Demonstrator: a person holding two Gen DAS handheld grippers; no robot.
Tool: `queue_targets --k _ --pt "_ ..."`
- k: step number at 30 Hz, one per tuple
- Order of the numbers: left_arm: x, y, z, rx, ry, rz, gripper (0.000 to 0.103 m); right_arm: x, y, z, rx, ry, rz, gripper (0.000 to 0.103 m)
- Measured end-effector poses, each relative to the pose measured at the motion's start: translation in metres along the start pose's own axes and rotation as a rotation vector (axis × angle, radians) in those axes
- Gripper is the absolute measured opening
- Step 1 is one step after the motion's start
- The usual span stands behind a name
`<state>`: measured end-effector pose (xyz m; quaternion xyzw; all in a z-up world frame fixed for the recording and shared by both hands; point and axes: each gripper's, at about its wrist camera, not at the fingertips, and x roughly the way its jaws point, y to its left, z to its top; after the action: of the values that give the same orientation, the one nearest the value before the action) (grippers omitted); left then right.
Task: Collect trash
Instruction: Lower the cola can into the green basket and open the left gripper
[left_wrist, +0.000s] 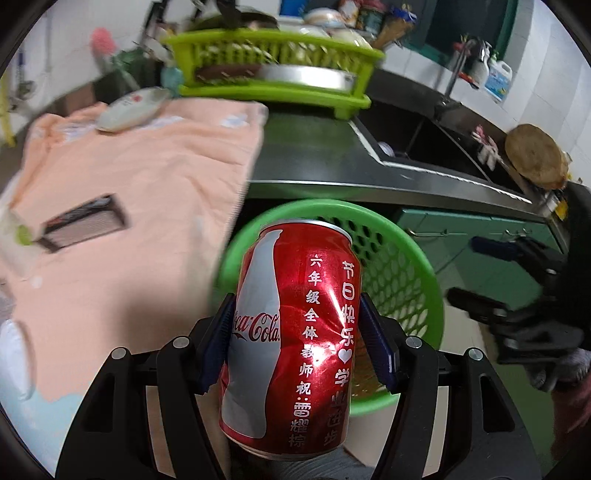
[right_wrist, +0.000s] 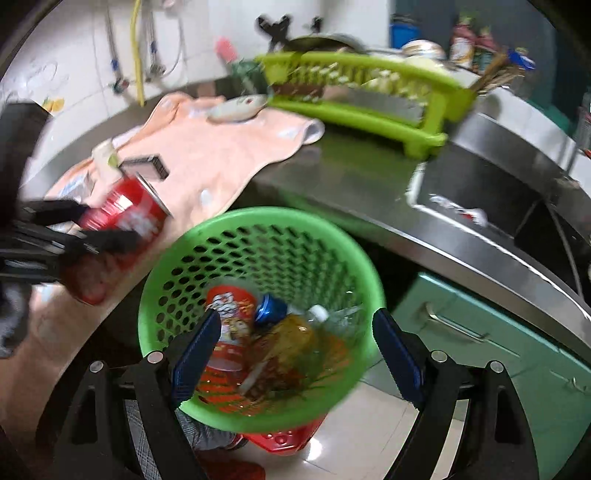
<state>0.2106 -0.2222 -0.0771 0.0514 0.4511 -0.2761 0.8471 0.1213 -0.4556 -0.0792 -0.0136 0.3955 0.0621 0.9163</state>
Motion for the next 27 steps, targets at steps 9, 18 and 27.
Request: queue_targets --k 9,18,27 --pt "0.082 -0.036 0.020 -0.012 0.098 -0.016 0.064 -0.007 -0.021 -0.021 0.055 -0.055 -0.043 0.082" --pt "0.147 -0.040 0.023 -0.049 0.215 -0.003 0.064 -0.004 -0.040 -0.028 0.169 -0.091 -0.012 0.082" --pt "0.173 -0.043 0.022 -0.052 0.255 -0.004 0.065 0.005 -0.042 -0.030 0.189 -0.094 -0.003 0.082"
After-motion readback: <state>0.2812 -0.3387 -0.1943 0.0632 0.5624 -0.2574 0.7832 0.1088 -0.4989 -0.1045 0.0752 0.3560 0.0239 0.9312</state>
